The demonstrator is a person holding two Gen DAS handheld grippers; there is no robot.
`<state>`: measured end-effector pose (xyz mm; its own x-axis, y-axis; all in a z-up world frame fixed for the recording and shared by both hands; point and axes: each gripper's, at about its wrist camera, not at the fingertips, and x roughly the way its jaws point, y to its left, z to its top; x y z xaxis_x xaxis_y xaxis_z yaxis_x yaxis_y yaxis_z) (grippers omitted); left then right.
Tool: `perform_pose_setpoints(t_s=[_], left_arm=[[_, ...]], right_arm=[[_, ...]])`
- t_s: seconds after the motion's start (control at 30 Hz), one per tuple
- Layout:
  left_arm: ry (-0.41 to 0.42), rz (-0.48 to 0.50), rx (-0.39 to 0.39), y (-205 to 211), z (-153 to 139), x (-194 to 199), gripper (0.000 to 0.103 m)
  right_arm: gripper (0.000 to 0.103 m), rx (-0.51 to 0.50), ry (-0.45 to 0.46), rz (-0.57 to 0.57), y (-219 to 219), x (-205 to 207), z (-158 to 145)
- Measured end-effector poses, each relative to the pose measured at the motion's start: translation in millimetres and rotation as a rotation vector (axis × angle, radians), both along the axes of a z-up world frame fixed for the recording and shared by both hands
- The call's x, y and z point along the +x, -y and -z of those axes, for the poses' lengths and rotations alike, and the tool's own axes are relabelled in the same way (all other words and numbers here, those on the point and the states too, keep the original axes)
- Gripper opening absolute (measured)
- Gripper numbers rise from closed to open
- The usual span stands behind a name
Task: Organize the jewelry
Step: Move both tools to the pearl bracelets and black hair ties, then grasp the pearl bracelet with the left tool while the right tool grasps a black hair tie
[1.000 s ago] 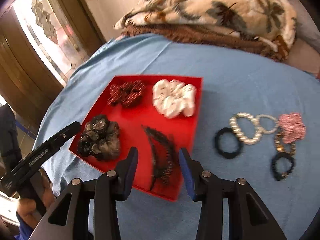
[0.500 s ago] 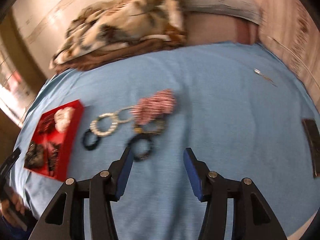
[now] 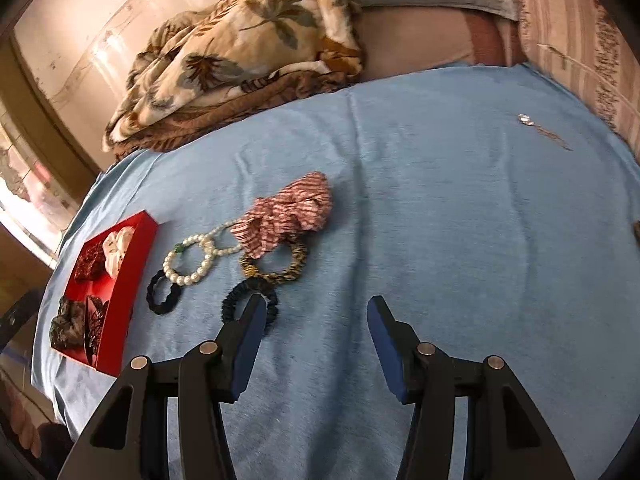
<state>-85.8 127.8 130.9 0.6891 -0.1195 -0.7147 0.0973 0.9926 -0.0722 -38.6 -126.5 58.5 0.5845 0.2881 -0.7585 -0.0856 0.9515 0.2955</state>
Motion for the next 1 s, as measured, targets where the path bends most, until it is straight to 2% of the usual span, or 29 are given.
perform_pose_setpoints(t_s=[0.07, 0.23, 0.5, 0.8, 0.97, 1.0], left_arm=[[-0.041, 0.013, 0.022, 13, 8, 21, 0.053], [-0.131, 0.013, 0.021, 31, 31, 66, 0.052], [-0.222, 0.019, 0.145, 58, 72, 121, 0.051], [-0.305, -0.011, 0.16, 51, 105, 152, 0.051], [-0.29, 0.014, 0.2, 58, 111, 152, 0.051], [-0.289, 0.02, 0.199, 59, 111, 153, 0.044]], right_arm=[[0.057, 0.007, 0.003, -0.015, -2, 3, 4], [0.057, 0.04, -0.018, -0.044, -2, 10, 18], [0.057, 0.049, -0.034, -0.077, -10, 19, 29], [0.056, -0.011, -0.013, -0.102, -24, 24, 35], [0.052, -0.056, -0.003, -0.101, -31, 25, 37], [0.051, -0.077, 0.001, -0.099, -33, 25, 38]])
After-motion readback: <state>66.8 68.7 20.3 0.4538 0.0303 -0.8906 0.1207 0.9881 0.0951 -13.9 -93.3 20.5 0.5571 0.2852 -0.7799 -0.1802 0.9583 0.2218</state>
